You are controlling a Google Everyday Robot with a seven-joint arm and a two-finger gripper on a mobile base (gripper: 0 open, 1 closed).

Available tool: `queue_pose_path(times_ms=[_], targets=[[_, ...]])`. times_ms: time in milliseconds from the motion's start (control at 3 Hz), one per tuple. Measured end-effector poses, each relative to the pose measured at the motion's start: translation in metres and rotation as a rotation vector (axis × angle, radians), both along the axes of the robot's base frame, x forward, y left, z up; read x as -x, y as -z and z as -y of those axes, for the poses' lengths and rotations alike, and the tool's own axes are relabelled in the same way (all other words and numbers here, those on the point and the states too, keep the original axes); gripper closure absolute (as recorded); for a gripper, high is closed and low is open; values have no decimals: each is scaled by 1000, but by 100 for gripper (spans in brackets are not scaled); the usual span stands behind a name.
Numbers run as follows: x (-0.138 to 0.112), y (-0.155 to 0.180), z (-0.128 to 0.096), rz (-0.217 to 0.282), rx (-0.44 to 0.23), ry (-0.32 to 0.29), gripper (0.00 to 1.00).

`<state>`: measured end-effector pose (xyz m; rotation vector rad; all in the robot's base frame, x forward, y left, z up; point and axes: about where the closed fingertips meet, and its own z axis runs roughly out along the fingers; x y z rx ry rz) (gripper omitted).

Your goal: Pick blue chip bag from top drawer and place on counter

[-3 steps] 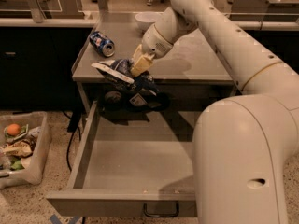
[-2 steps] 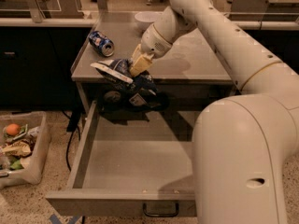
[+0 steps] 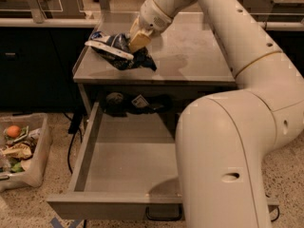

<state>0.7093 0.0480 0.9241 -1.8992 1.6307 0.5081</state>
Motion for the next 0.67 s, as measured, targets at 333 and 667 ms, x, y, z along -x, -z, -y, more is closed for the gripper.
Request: queue_pose_path(times_ms=[333,667], targets=[[-16,-40,-2,91,-1,27,100],[-54,-10,22,130,94,103,100]])
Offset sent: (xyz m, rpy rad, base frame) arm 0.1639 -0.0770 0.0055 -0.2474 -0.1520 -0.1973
